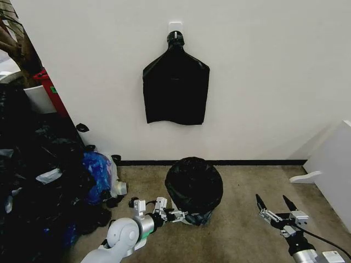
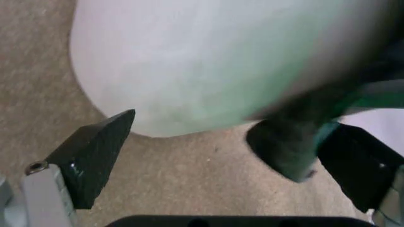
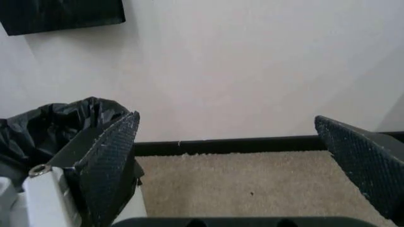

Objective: Place the garbage bag over the trash bin.

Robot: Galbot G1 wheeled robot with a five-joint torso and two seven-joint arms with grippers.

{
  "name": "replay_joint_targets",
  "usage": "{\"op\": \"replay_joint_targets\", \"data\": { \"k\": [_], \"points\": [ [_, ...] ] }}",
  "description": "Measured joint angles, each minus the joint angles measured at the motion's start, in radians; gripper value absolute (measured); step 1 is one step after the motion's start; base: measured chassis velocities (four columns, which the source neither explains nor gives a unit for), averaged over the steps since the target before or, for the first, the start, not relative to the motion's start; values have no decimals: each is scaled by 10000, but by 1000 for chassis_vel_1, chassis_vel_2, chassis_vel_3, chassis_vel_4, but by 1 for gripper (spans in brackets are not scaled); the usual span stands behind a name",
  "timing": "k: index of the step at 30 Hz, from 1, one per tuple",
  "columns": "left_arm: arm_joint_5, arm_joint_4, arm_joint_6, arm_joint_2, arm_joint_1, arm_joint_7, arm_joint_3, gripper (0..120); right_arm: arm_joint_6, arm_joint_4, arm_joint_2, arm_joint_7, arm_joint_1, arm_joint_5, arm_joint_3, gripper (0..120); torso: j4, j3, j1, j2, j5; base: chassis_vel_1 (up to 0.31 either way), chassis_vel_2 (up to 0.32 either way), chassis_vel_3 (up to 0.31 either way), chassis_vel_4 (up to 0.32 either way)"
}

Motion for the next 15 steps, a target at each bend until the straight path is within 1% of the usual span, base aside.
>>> {"op": "replay_joint_targets", "data": {
  "k": [3, 4, 8, 9, 11, 15],
  "points": [
    [32, 540, -38, -197, -68, 166, -95, 100, -1, -24, 19, 0, -12, -9, -42, 100, 0, 0, 0, 0, 0, 0, 0, 0, 0],
    [32, 540, -38, -197, -68, 166, -95, 100, -1, -24, 19, 0, -12, -9, -42, 100, 0, 0, 0, 0, 0, 0, 0, 0, 0],
    [244, 1493, -153, -608, -269, 533, -110, 100, 3, 1, 24, 1, -93, -29, -36, 100, -2, 0, 0, 0, 0, 0, 0, 0, 0],
    [244, 1493, -153, -608, -269, 533, -110, 100, 3, 1, 24, 1, -93, -29, -36, 100, -2, 0, 0, 0, 0, 0, 0, 0, 0],
    [379, 1974, -253, -845, -303, 686, -116, 100, 1, 75, 20, 15, -132, -33, 14, 100, 0, 0, 0, 0, -3, 0, 0, 0, 0],
    [421, 2031, -317, -941, -175, 855, -130, 100, -57, 269, 35, 83, -210, -33, 77, 100, -1, 0, 0, 0, 0, 0, 0, 0, 0]
  ]
}}
